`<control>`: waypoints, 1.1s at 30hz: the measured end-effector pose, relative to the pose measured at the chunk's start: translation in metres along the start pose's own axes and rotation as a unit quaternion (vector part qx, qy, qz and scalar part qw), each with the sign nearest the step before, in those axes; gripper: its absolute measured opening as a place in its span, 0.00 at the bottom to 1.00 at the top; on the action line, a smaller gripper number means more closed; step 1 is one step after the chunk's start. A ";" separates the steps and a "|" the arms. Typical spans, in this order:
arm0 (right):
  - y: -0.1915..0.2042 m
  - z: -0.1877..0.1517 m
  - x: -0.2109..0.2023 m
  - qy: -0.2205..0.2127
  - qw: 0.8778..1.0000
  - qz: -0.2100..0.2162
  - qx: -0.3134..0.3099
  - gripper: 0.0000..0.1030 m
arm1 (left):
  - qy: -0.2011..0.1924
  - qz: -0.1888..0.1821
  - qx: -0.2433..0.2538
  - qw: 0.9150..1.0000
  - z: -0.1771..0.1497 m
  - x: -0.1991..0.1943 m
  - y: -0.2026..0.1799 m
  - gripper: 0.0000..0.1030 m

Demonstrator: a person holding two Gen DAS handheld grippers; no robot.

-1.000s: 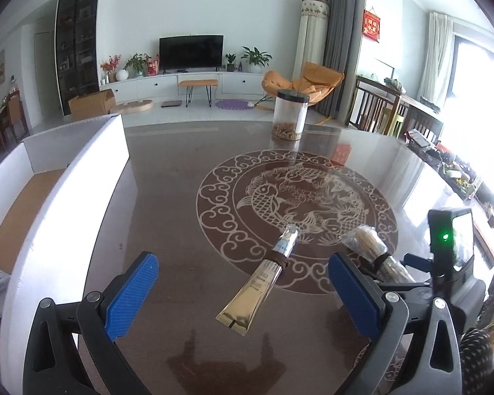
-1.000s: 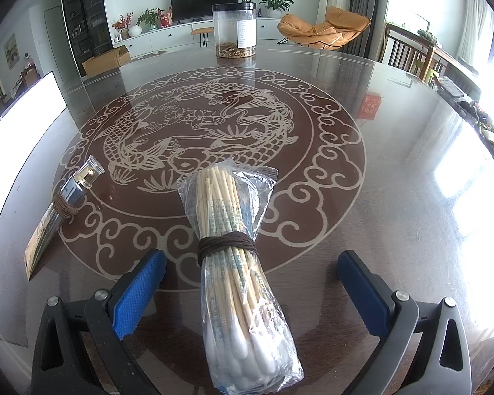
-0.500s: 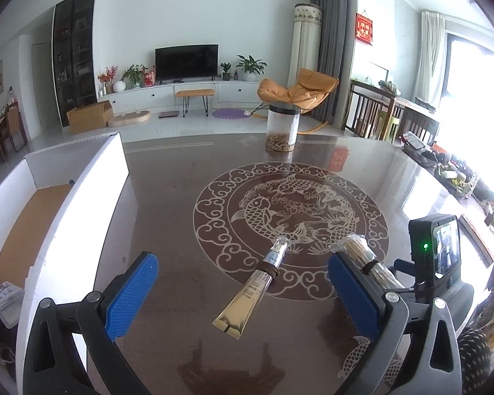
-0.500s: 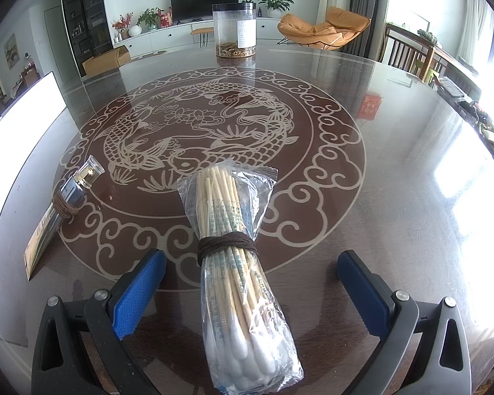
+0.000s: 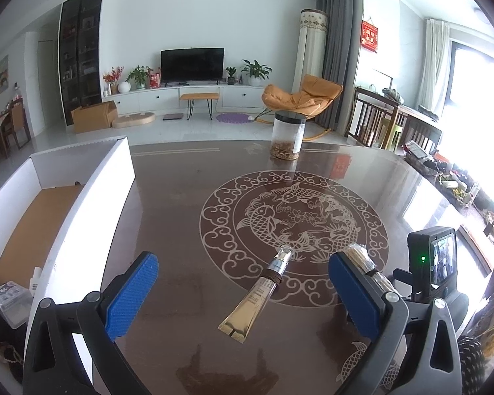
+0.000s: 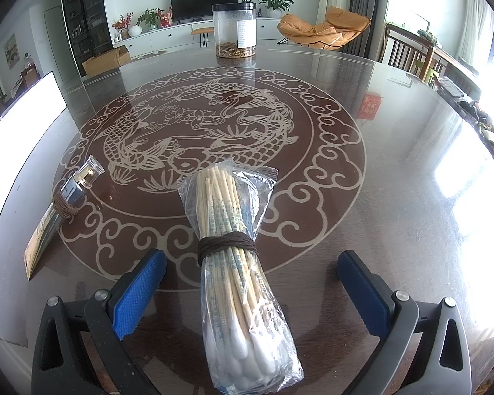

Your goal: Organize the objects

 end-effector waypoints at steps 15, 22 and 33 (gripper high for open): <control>0.000 0.000 0.000 0.000 1.000 0.000 0.000 1.00 | 0.004 -0.001 0.002 1.000 0.000 -0.002 -0.001 1.00; 0.000 0.000 0.000 0.000 1.000 0.000 0.000 1.00 | 0.009 0.001 -0.005 1.000 -0.002 0.001 0.003 1.00; 0.000 0.000 0.000 0.000 1.000 0.000 0.000 1.00 | 0.010 -0.003 -0.009 1.000 -0.004 0.002 0.005 1.00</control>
Point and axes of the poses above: each gripper's, at about its wrist camera, not at the fingertips, and x roughly the way its jaws point, y to its left, z to its top, the point moved 2 cm from there along x, roughly the way its jaws point, and after that the axes turned 9 degrees about x, right-handed, at the moved point
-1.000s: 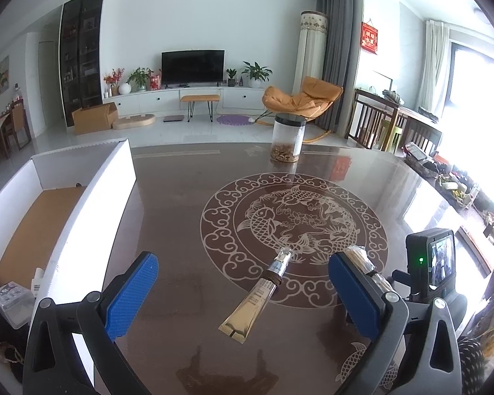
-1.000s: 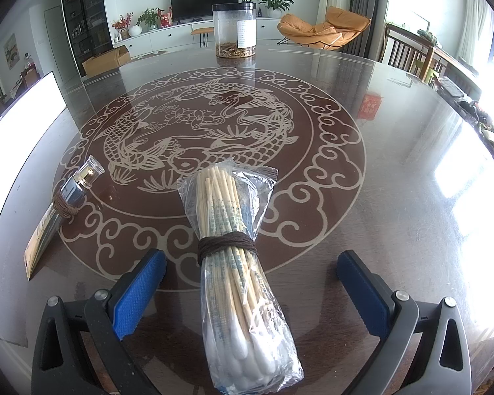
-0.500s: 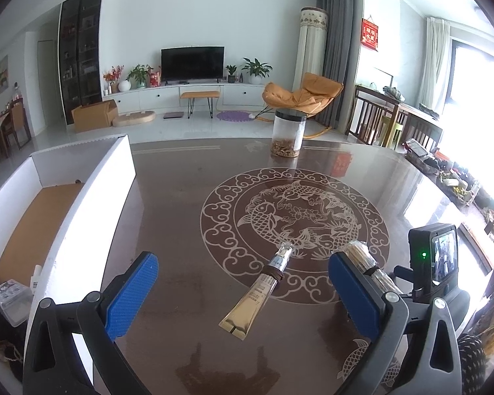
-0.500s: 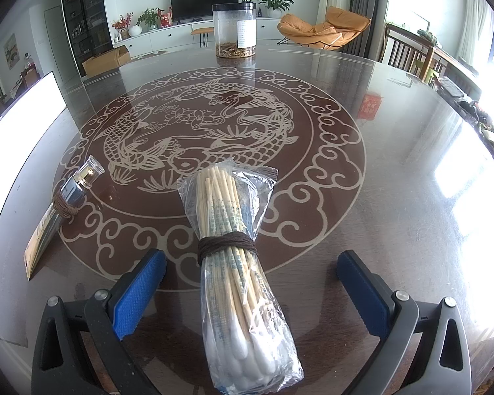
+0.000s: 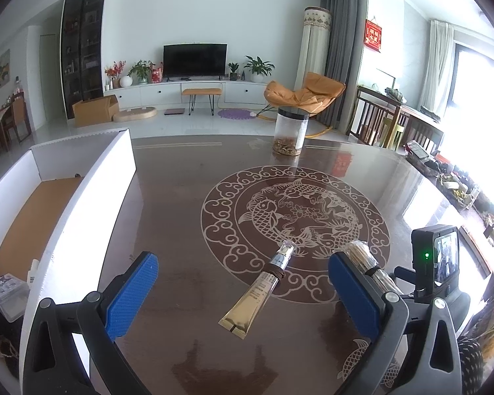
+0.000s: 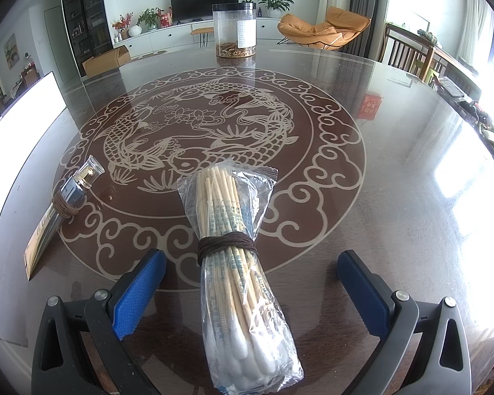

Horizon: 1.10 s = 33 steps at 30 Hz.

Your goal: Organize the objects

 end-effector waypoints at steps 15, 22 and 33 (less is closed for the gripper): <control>0.000 0.000 0.000 0.000 1.000 0.000 0.000 1.00 | 0.006 -0.003 -0.006 1.000 -0.003 0.005 0.002 1.00; 0.000 0.000 0.000 0.000 1.000 0.000 0.000 1.00 | 0.008 -0.007 -0.013 1.000 -0.006 0.008 0.006 1.00; 0.000 0.000 0.000 0.000 1.000 0.000 0.000 1.00 | 0.023 -0.021 -0.006 0.999 -0.003 -0.001 0.019 1.00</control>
Point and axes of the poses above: each gripper's, at about its wrist camera, not at the fingertips, and x roughly the way its jaws point, y to its left, z to its top, the point moved 2 cm from there along x, roughly the way its jaws point, and after that the axes turned 9 degrees about x, right-handed, at the moved point
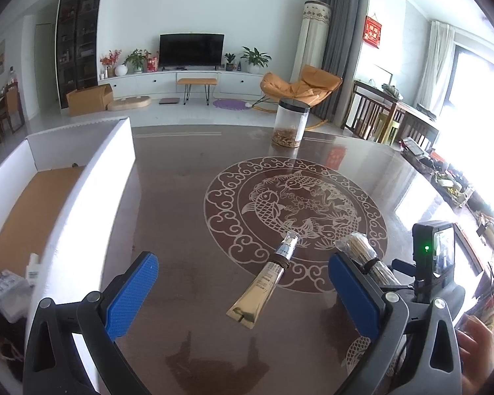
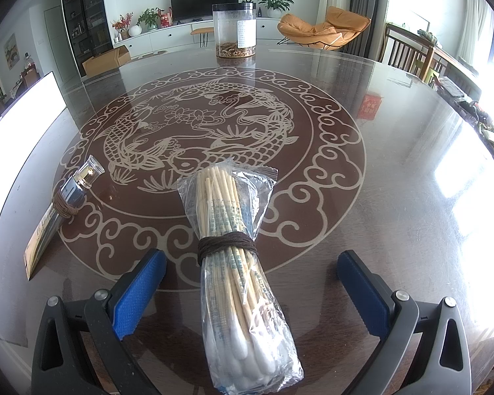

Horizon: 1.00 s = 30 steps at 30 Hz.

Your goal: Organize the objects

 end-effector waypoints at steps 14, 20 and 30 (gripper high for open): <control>0.000 0.000 0.000 0.000 1.000 0.000 0.000 1.00 | 0.095 0.050 0.028 0.994 -0.024 0.044 0.012 1.00; 0.001 0.001 0.000 0.000 1.000 0.000 0.000 1.00 | 0.098 0.042 0.028 0.994 -0.023 0.052 0.011 1.00; 0.001 0.001 0.000 0.001 1.000 0.003 -0.001 1.00 | 0.113 0.016 0.056 0.992 -0.020 0.059 0.010 1.00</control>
Point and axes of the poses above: each gripper's, at about its wrist camera, not at the fingertips, and x roughly the way its jaws point, y to its left, z to its top, the point moved 2 cm from there along x, roughly the way its jaws point, and after that the axes turned 9 degrees about x, right-handed, at the moved point
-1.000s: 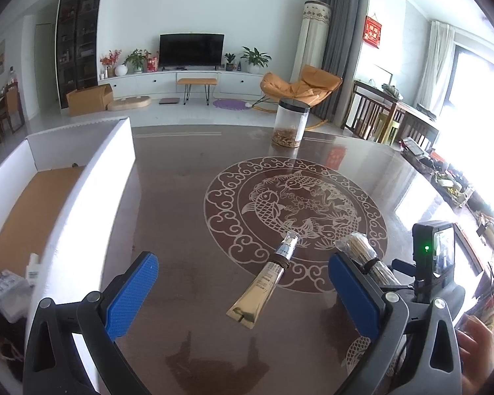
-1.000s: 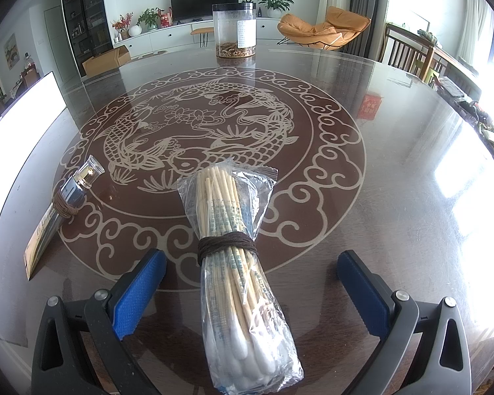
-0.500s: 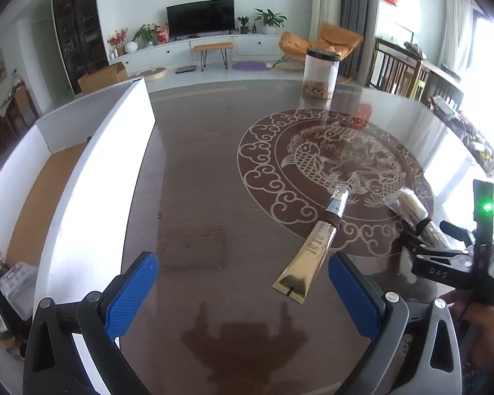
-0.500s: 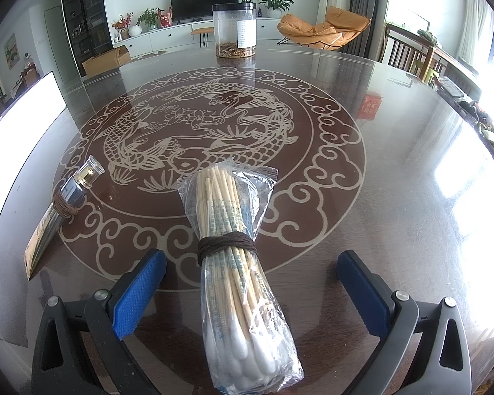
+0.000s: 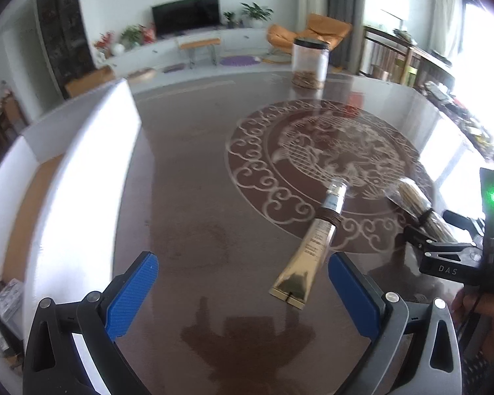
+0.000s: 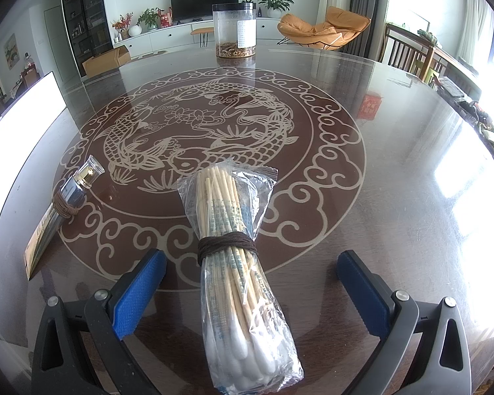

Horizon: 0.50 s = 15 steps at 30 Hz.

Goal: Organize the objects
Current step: 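Carry the tube and bagged sticks over the cardboard box with both grippers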

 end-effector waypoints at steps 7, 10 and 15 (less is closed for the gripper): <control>-0.029 0.010 -0.007 0.057 0.997 0.054 -0.017 1.00 | 0.014 -0.103 0.059 0.993 0.015 0.020 -0.019 1.00; -0.028 0.018 -0.007 0.089 0.993 0.074 -0.025 1.00 | 0.028 -0.098 0.102 0.990 0.030 0.044 -0.046 1.00; 0.000 0.027 0.000 0.123 0.987 0.089 -0.047 0.79 | 0.069 -0.081 0.141 0.984 0.038 0.087 -0.073 0.90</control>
Point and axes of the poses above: each gripper's, at about its wrist camera, not at the fingertips, and x roughly the way its jaws point, y to its left, z to its top, the point moved 2 cm from there along x, roughly the way its jaws point, and after that the axes turned 9 degrees about x, right-handed, at the moved point
